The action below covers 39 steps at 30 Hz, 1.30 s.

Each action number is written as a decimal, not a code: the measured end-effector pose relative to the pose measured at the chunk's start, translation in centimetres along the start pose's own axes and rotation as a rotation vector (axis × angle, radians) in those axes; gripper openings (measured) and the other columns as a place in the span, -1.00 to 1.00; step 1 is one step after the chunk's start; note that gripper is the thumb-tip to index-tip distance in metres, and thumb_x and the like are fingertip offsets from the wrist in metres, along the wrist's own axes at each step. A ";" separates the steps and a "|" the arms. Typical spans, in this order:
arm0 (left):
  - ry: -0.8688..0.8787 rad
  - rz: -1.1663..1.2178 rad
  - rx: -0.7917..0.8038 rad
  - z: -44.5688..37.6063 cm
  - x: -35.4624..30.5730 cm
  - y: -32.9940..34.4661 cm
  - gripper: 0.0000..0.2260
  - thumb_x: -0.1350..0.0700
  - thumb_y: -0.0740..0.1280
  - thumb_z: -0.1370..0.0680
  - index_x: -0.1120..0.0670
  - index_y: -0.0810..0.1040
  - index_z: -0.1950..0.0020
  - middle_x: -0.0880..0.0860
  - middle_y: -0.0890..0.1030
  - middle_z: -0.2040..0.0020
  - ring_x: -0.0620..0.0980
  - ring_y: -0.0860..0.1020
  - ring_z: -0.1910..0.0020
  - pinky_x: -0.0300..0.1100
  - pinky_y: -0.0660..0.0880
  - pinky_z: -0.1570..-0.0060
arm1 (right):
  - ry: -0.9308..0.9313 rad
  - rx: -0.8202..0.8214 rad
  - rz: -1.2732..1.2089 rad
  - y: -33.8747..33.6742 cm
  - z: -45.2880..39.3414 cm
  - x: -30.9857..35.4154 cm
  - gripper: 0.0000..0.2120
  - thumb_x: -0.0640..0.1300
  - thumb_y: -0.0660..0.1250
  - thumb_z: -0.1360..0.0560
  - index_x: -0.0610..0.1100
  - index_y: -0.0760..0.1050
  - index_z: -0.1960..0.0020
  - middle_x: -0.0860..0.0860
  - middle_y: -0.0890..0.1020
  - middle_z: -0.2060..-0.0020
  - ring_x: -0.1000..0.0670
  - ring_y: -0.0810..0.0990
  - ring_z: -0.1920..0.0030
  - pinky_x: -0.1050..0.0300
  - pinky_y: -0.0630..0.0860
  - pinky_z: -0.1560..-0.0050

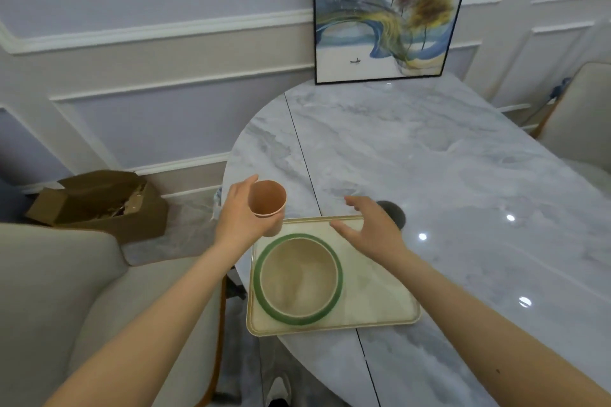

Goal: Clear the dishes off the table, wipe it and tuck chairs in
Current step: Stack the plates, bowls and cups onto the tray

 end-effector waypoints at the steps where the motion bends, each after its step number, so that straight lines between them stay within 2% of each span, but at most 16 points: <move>1: 0.016 0.019 0.004 -0.1 -0.9 0.5 -0.22 -0.07 0.53 -0.32 -0.06 0.24 -0.46 -0.03 0.34 -0.37 -0.02 0.38 -0.31 -0.15 0.37 -0.15 | 0.031 -0.059 -0.023 -1.1 -0.3 -0.8 -0.49 0.15 0.35 -0.44 -0.06 0.40 -0.30 0.05 0.56 -0.11 0.03 0.53 -0.15 0.05 0.47 -0.19; 3: 0.063 0.049 0.014 -0.1 -3.0 1.8 -0.20 -0.06 0.53 -0.32 -0.07 0.22 -0.46 -0.05 0.35 -0.36 -0.07 0.38 -0.30 -0.21 0.33 -0.11 | 0.102 -0.142 -0.052 -3.5 -0.7 -2.6 -0.56 0.14 0.31 -0.47 -0.06 0.43 -0.26 0.08 0.55 0.05 0.02 0.56 -0.01 0.02 0.52 -0.08; 6: 0.159 0.072 0.048 0.0 -6.2 4.1 -0.14 -0.07 0.55 -0.30 -0.11 0.16 -0.48 -0.07 0.35 -0.38 -0.09 0.37 -0.31 -0.23 0.33 -0.12 | 0.220 -0.182 -0.056 -6.7 -0.5 -6.1 -0.52 0.20 0.24 -0.49 -0.06 0.41 -0.29 0.09 0.52 0.02 0.04 0.51 0.04 0.13 0.45 0.02; 12: 0.232 0.150 0.138 -0.1 -11.1 8.8 -0.15 -0.12 0.54 -0.28 -0.12 0.18 -0.47 -0.09 0.38 -0.31 -0.19 0.36 -0.18 -0.26 0.34 -0.10 | 0.388 -0.186 -0.024 -8.7 2.1 -11.9 -0.52 0.20 0.18 -0.52 -0.11 0.44 -0.28 0.05 0.52 0.00 0.04 0.47 0.04 0.09 0.43 -0.05; 16: 0.266 0.184 0.153 0.3 -12.7 11.8 -0.21 -0.11 0.53 -0.29 -0.11 0.24 -0.44 -0.18 0.37 -0.24 -0.27 0.35 -0.16 -0.35 0.30 -0.09 | 0.419 -0.167 0.007 -8.4 3.8 -14.0 -0.54 0.18 0.17 -0.54 -0.14 0.48 -0.24 -0.02 0.56 -0.05 0.04 0.47 0.03 0.14 0.41 -0.02; 19: 0.253 0.199 0.178 0.8 -12.6 13.9 -0.24 -0.10 0.53 -0.30 -0.12 0.26 -0.43 -0.16 0.38 -0.25 -0.32 0.33 -0.14 -0.38 0.28 -0.09 | 0.429 -0.124 0.008 -7.8 4.6 -14.9 -0.55 0.16 0.16 -0.55 -0.14 0.49 -0.24 -0.02 0.56 -0.07 0.01 0.51 -0.05 0.15 0.41 -0.06; 22: 0.228 0.162 0.224 1.3 -11.9 15.7 -0.23 -0.13 0.51 -0.32 -0.12 0.21 -0.44 -0.12 0.35 -0.29 -0.27 0.34 -0.18 -0.34 0.29 -0.09 | 0.445 -0.111 -0.005 -7.3 5.3 -15.6 -0.56 0.18 0.15 -0.54 -0.11 0.50 -0.21 0.02 0.57 -0.06 0.03 0.52 -0.05 0.12 0.44 -0.09; 26: 0.243 0.043 0.243 1.4 -10.8 17.6 -0.20 -0.19 0.47 -0.33 -0.11 0.17 -0.47 -0.08 0.31 -0.34 -0.13 0.38 -0.29 -0.29 0.35 -0.10 | 0.481 -0.122 -0.017 -6.7 6.2 -16.4 -0.58 0.19 0.17 -0.53 -0.11 0.54 -0.14 0.03 0.59 -0.01 0.05 0.52 0.01 0.17 0.40 0.02; 30: 0.194 -0.078 0.336 1.3 -9.9 19.2 -0.13 -0.24 0.45 -0.32 -0.10 0.10 -0.51 -0.06 0.25 -0.43 -0.04 0.33 -0.38 -0.10 0.42 -0.23 | 0.502 -0.116 -0.021 -6.2 6.8 -17.0 -0.59 0.19 0.18 -0.52 -0.10 0.56 -0.12 0.04 0.60 0.00 0.06 0.51 0.03 0.16 0.41 0.03; 34: 0.142 -0.092 0.346 1.4 -9.7 19.7 -0.16 -0.30 0.37 -0.37 -0.05 0.08 -0.52 -0.07 0.19 -0.49 -0.02 0.31 -0.41 -0.03 0.41 -0.26 | 0.497 -0.112 -0.028 -6.1 6.8 -17.1 -0.60 0.18 0.19 -0.53 -0.10 0.56 -0.11 0.04 0.60 0.02 0.06 0.52 0.03 0.17 0.39 0.05; 39: 0.118 -0.096 0.341 1.1 -9.9 19.7 -0.17 -0.26 0.39 -0.37 -0.05 0.09 -0.52 -0.09 0.18 -0.50 -0.04 0.29 -0.43 -0.03 0.40 -0.28 | 0.470 -0.077 -0.029 -5.5 6.3 -16.4 -0.62 0.16 0.19 -0.53 -0.10 0.55 -0.11 0.05 0.58 0.03 0.05 0.52 0.01 0.15 0.41 0.02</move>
Point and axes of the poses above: each hand's wrist, its own z-axis away from the middle knuckle, its own y-axis out of the palm, x = y × z, the point moved 1 cm from there along -z, towards the middle knuckle
